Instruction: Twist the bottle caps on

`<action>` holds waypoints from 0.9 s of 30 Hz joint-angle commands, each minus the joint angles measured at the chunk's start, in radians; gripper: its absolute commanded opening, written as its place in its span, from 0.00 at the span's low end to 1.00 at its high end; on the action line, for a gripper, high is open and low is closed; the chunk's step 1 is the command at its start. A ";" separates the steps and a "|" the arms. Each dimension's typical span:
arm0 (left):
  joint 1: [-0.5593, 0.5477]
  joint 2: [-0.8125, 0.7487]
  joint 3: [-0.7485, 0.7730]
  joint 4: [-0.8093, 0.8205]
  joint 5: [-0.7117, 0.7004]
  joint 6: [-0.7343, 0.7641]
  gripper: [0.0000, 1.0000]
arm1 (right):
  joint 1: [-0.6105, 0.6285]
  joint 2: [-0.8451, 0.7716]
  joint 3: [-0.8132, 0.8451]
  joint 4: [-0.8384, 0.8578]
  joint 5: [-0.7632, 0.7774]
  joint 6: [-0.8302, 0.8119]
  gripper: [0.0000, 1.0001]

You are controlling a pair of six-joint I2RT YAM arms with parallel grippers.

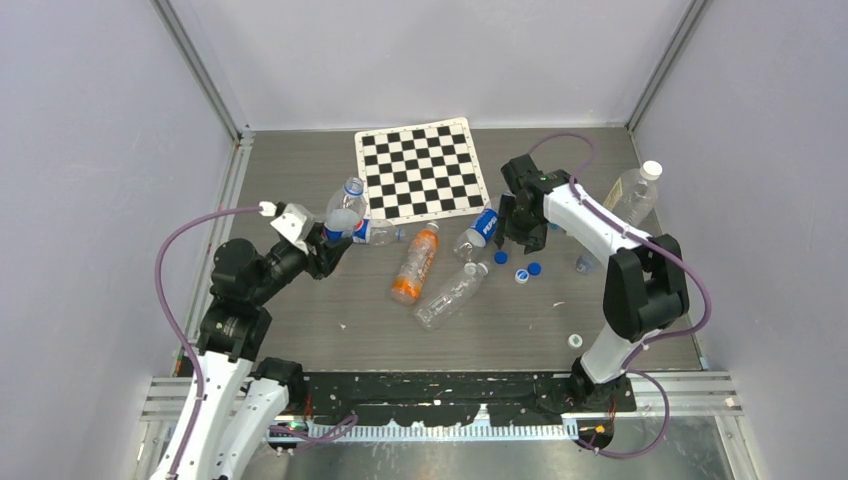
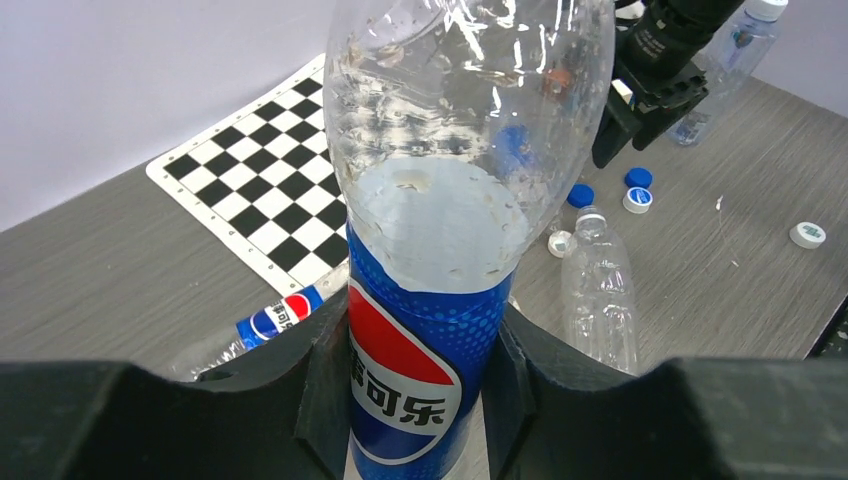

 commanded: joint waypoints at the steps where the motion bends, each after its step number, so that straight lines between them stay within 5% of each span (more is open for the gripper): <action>1: -0.009 -0.017 -0.028 0.150 0.032 0.041 0.43 | 0.000 0.036 0.027 0.102 0.025 0.069 0.63; 13: -0.040 -0.134 -0.197 0.267 0.035 0.054 0.39 | 0.000 0.148 -0.016 0.190 0.065 0.173 0.56; 27: -0.054 -0.130 -0.198 0.239 0.010 0.054 0.39 | 0.001 0.190 -0.055 0.239 0.052 0.201 0.50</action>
